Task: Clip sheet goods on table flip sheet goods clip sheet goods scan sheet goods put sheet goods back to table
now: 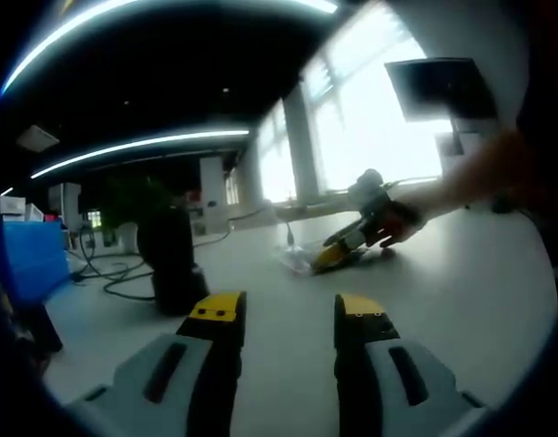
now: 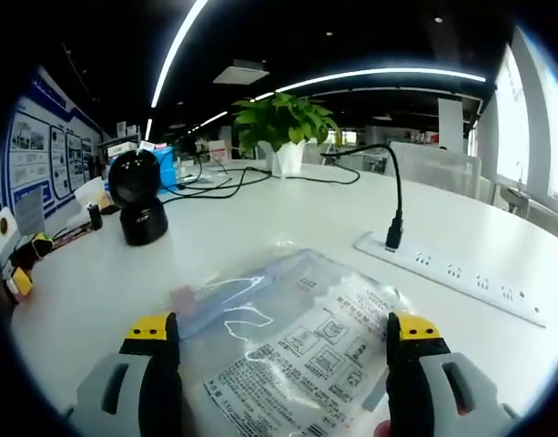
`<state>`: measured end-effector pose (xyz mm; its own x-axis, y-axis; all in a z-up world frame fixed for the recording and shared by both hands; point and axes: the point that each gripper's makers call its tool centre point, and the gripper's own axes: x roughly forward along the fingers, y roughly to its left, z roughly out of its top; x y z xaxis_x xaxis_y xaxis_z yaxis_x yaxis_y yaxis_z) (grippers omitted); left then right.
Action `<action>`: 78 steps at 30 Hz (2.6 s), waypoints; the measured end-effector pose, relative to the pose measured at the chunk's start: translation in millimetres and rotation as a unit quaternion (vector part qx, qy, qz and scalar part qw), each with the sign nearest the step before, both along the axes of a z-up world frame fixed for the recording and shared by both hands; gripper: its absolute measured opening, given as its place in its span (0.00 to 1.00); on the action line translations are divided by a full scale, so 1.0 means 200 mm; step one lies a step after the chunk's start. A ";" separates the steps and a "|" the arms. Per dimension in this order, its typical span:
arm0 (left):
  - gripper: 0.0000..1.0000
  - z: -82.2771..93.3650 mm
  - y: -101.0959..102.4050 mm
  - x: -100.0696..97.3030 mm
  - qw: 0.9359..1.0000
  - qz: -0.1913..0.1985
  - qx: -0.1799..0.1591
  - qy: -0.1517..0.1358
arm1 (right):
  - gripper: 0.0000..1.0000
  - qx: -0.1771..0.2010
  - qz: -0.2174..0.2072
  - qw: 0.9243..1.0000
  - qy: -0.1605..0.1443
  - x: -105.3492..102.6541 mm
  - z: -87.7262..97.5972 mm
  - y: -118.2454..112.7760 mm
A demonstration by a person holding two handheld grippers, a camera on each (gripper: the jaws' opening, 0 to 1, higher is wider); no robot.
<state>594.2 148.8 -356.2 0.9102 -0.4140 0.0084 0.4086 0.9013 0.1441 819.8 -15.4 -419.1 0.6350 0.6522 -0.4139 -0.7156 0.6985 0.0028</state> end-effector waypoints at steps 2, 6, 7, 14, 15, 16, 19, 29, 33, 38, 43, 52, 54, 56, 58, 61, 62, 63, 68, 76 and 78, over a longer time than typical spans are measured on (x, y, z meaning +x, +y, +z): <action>0.31 0.00 0.00 0.00 1.000 -0.001 0.000 0.000 | 0.89 -0.003 -0.001 1.000 -0.003 0.00 0.00 0.00; 0.31 -0.01 -0.01 0.00 1.000 -0.004 0.004 0.000 | 0.87 -0.001 -0.005 1.000 -0.010 0.01 0.04 0.00; 0.31 -0.01 -0.01 0.00 1.000 -0.004 0.004 0.000 | 0.85 0.006 -0.009 1.000 -0.017 0.01 0.06 -0.01; 0.31 -0.01 -0.01 0.01 1.000 -0.003 0.003 0.000 | 0.86 0.024 -0.015 0.999 -0.020 0.01 0.14 -0.02; 0.31 -0.01 -0.01 0.01 1.000 -0.003 0.003 0.000 | 0.86 0.026 -0.015 0.999 -0.023 0.01 0.16 -0.02; 0.31 -0.01 -0.01 0.01 1.000 -0.003 0.003 -0.001 | 0.86 0.029 -0.016 0.999 -0.025 0.01 0.18 -0.02; 0.31 -0.01 0.00 0.01 1.000 -0.002 0.002 -0.001 | 0.85 0.039 -0.020 0.998 -0.032 0.01 0.23 -0.04; 0.31 -0.01 -0.01 0.01 1.000 -0.004 0.001 -0.003 | 0.84 0.045 -0.026 0.997 -0.049 -0.07 0.33 -0.12; 0.31 0.00 -0.01 0.01 1.000 -0.005 0.000 -0.004 | 0.83 0.052 -0.030 0.996 -0.059 -0.14 0.39 -0.16; 0.31 -0.01 0.00 0.01 1.000 -0.002 -0.001 -0.002 | 0.81 0.061 -0.029 0.995 -0.073 -0.20 0.47 -0.17; 0.31 0.01 0.00 0.00 1.000 -0.005 -0.004 -0.004 | 0.81 0.072 -0.035 0.993 -0.088 -0.27 0.56 -0.23; 0.31 0.01 -0.01 -0.01 1.000 -0.012 0.003 -0.007 | 0.79 0.074 -0.037 0.991 -0.103 -0.41 0.55 -0.29; 0.31 0.01 -0.02 -0.01 1.000 -0.013 0.002 -0.007 | 0.79 0.082 -0.043 0.990 -0.107 -0.44 0.56 -0.32; 0.32 0.01 -0.02 -0.01 1.000 -0.014 0.003 -0.007 | 0.78 0.089 -0.048 0.989 -0.109 -0.48 0.58 -0.36; 0.32 0.03 -0.03 -0.02 1.000 -0.019 -0.003 -0.010 | 0.78 0.099 -0.056 0.987 -0.111 -0.50 0.60 -0.40; 0.32 0.03 -0.04 -0.02 1.000 -0.022 -0.002 -0.010 | 0.78 0.103 -0.061 0.986 -0.115 -0.55 0.61 -0.46; 0.32 0.02 -0.04 -0.02 1.000 -0.023 0.000 -0.010 | 0.77 0.102 -0.064 0.986 -0.118 -0.56 0.62 -0.48; 0.32 0.02 -0.04 -0.02 1.000 -0.023 0.002 -0.011 | 0.77 0.101 -0.066 0.985 -0.120 -0.58 0.62 -0.50; 0.32 0.03 -0.05 -0.03 1.000 -0.026 0.003 -0.012 | 0.76 0.111 -0.076 0.982 -0.131 -0.65 0.68 -0.58; 0.32 0.02 -0.08 -0.04 0.999 -0.037 0.002 -0.003 | 0.75 0.117 -0.085 0.979 -0.141 -0.77 0.72 -0.67; 0.31 0.02 -0.09 -0.05 0.999 -0.037 0.005 -0.006 | 0.75 0.122 -0.088 0.979 -0.140 -0.80 0.72 -0.70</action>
<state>584.6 131.4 -352.5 0.8768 -0.4806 0.0141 0.4727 0.8670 0.1579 660.7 -154.4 -275.9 0.8126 0.5804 -0.0532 -0.5810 0.8139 0.0056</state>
